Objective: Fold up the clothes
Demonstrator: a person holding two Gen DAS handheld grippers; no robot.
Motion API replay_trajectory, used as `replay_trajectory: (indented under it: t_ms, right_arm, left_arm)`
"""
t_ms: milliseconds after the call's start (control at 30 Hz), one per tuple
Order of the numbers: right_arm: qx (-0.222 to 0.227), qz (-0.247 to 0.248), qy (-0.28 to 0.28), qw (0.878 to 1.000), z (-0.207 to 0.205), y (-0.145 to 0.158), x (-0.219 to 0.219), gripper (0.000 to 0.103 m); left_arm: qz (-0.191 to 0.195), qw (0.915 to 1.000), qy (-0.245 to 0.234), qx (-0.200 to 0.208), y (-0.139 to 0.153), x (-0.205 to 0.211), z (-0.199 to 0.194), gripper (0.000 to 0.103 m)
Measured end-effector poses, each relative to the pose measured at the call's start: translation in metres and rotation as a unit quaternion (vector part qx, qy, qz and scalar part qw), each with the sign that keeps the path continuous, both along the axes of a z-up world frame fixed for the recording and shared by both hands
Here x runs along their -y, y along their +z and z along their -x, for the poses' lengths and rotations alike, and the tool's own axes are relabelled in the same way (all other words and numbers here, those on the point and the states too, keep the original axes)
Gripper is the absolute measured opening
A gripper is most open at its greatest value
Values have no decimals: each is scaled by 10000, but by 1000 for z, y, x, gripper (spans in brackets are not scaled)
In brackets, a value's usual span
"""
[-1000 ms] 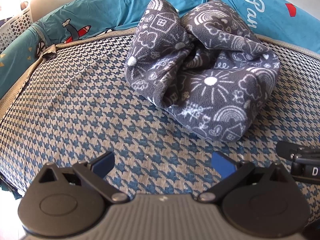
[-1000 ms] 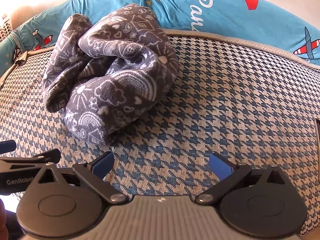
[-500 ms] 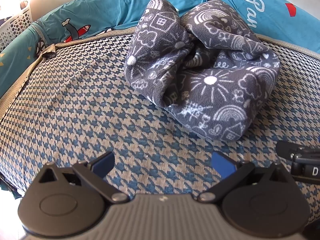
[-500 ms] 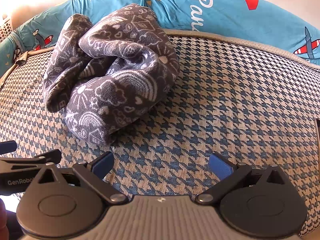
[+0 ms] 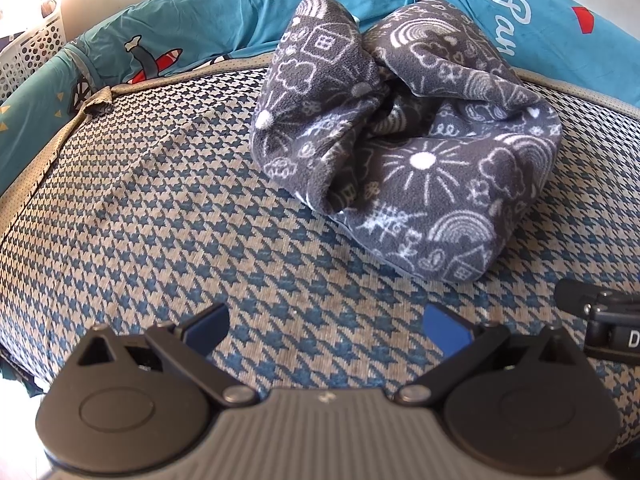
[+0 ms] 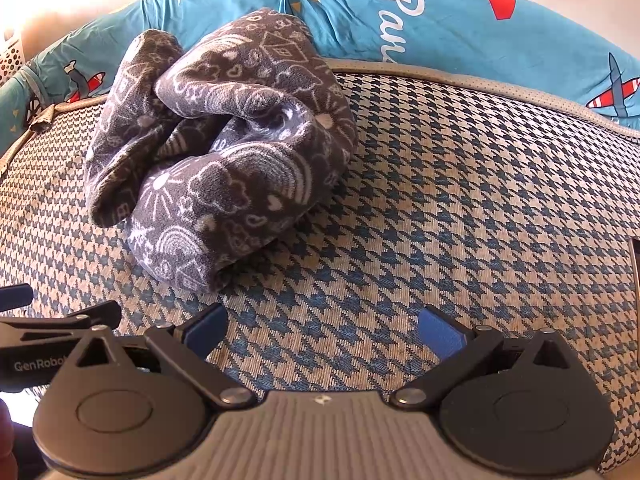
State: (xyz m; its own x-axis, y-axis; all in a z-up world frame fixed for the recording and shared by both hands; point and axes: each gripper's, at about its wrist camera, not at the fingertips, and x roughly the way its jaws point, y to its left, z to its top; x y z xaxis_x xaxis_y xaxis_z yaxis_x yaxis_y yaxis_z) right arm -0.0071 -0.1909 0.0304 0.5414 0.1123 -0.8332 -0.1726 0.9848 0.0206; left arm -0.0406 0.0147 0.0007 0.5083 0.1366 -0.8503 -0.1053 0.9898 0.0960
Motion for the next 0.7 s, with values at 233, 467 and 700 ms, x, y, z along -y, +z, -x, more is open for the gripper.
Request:
replay_trajectory:
  t_ms: [233, 467, 700]
  right_arm:
    - [114, 105, -9, 9999, -9, 1, 6, 102]
    - [111, 211, -417, 9988, -31, -7, 34, 102]
    - [91, 105, -712, 9974, -45, -8, 53, 102]
  left_arm:
    - [-112, 9999, -3, 129, 9, -5, -14, 103]
    - [144, 9994, -7, 324, 25, -22, -33, 103]
    - [264, 9989, 20, 375, 30, -24, -57, 103]
